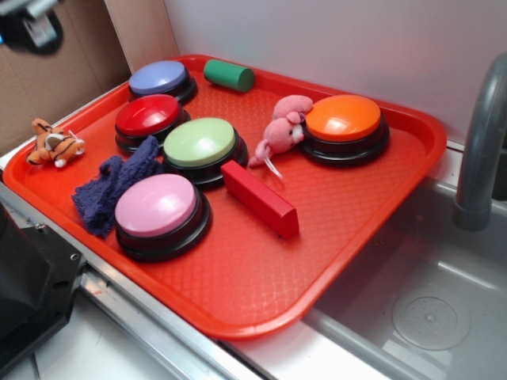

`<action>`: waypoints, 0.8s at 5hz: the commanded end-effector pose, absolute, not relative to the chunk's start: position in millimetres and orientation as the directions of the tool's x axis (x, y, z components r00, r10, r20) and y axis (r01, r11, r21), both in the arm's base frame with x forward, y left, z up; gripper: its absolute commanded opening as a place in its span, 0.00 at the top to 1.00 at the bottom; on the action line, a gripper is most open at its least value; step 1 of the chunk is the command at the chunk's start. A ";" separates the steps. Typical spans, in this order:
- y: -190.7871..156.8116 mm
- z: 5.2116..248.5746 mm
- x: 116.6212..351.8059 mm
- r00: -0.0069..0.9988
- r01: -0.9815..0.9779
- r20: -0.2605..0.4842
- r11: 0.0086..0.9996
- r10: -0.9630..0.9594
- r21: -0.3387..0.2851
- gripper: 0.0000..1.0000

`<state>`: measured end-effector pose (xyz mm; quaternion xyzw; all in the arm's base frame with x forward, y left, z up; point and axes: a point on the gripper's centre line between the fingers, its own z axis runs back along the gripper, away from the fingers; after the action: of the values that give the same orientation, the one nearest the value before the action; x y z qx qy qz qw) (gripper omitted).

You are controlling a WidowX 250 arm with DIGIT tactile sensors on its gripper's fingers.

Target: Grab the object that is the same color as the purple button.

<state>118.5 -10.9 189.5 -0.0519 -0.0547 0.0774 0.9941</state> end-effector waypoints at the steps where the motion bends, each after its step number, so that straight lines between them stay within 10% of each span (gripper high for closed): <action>1: 2.5 126.7 131.4 0.948 -0.298 0.091 0.952 0.304 -0.071 0.00; 4: 43.9 72.2 143.4 0.838 -0.532 0.118 0.846 0.533 -0.042 0.00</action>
<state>143.0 40.1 69.3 -0.0046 -0.0560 0.2739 0.9601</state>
